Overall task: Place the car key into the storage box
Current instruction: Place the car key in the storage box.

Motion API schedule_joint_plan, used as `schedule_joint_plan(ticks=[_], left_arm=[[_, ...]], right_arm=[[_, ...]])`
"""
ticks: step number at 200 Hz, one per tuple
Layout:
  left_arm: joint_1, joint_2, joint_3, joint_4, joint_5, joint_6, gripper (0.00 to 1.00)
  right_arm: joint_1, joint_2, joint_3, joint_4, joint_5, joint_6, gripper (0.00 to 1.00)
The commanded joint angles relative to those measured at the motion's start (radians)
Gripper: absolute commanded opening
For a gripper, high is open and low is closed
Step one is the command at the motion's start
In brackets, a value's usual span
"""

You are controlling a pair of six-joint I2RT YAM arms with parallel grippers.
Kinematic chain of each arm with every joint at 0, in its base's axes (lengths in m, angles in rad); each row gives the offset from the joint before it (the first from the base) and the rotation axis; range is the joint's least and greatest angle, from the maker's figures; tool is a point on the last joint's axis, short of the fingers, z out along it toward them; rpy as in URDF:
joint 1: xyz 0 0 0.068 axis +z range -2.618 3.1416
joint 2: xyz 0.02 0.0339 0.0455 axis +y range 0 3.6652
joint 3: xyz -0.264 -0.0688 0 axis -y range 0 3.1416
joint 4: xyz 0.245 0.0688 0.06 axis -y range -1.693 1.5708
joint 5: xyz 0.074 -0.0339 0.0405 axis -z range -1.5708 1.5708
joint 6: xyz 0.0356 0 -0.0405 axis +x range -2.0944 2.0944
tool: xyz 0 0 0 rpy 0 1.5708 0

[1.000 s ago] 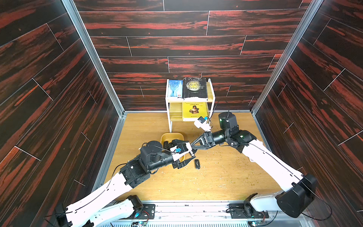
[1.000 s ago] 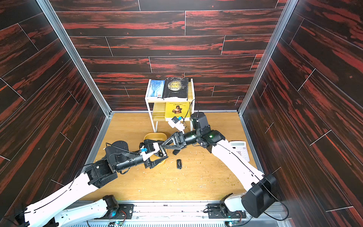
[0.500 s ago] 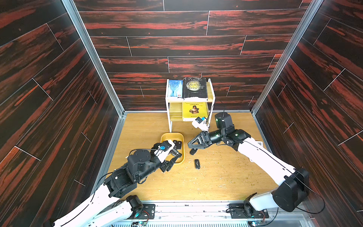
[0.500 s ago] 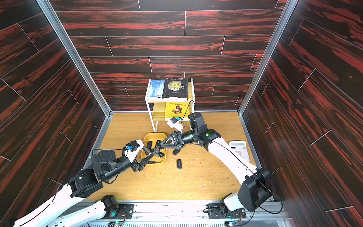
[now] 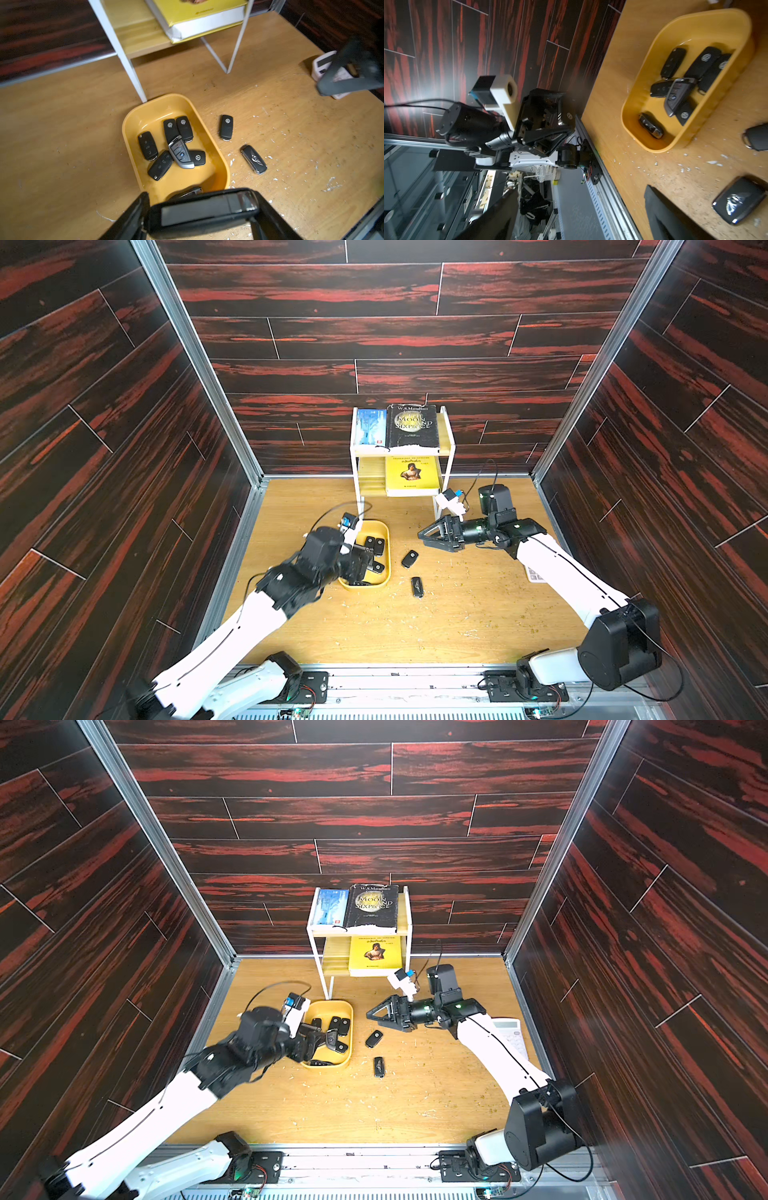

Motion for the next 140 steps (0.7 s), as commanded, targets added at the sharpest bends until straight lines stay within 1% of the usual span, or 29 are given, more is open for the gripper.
schedule_joint_plan(ticks=[1, 23, 42, 68, 107, 140], left_arm=[[0.022, 0.090, 0.061, -0.039, 0.094, -0.058, 0.11], [0.036, 0.184, 0.100, -0.015, 0.086, -0.058, 0.11], [0.063, 0.280, 0.157, -0.032, 0.111, -0.063, 0.11], [0.100, 0.392, 0.203, -0.043, 0.137, -0.101, 0.11], [0.139, 0.509, 0.247, -0.051, 0.123, -0.108, 0.10], [0.154, 0.592, 0.276, -0.051, 0.104, -0.112, 0.10]], right_arm=[[-0.007, -0.026, -0.037, -0.049, 0.041, -0.065, 0.99], [-0.011, -0.031, -0.059, -0.047, 0.047, -0.071, 0.98], [-0.019, -0.034, -0.065, -0.054, 0.048, -0.078, 0.98], [-0.036, -0.041, -0.073, -0.066, 0.045, -0.089, 0.99], [-0.063, -0.063, -0.085, -0.088, 0.037, -0.104, 0.99], [-0.077, -0.073, -0.096, -0.099, 0.030, -0.111, 0.99]])
